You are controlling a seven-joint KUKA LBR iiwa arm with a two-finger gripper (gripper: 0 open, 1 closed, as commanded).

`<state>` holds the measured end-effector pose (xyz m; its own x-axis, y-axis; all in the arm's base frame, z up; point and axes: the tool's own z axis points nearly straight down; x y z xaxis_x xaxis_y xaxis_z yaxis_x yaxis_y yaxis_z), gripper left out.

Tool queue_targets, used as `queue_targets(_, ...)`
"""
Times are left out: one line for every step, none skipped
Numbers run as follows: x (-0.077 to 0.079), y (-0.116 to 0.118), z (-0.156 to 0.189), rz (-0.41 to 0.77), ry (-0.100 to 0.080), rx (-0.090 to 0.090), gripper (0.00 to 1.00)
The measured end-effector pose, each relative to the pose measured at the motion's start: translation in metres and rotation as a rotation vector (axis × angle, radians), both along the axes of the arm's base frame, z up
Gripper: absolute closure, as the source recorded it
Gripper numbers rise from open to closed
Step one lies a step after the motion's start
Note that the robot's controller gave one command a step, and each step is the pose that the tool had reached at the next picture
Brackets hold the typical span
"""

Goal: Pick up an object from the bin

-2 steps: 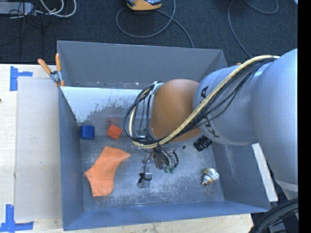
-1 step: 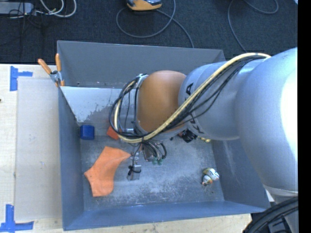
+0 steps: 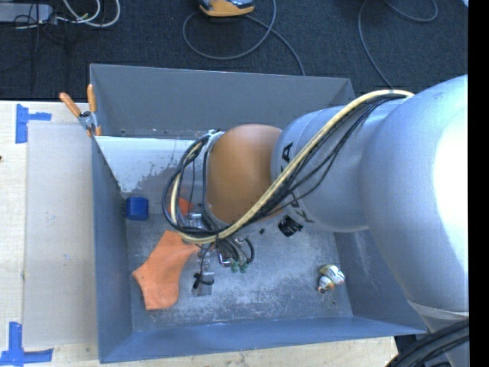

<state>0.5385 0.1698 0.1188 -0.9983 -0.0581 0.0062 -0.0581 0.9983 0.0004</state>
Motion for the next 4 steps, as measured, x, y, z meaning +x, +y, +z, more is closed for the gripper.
queue_targets(-0.016,0.019,-0.010,0.115,0.008,0.000,0.00)
queue_targets(0.022,0.035,-0.026,0.098,0.000,0.002,0.00)
queue_targets(0.032,0.042,-0.032,0.087,0.000,0.001,0.00)
queue_targets(0.055,0.012,-0.049,0.132,-0.001,0.002,1.00)
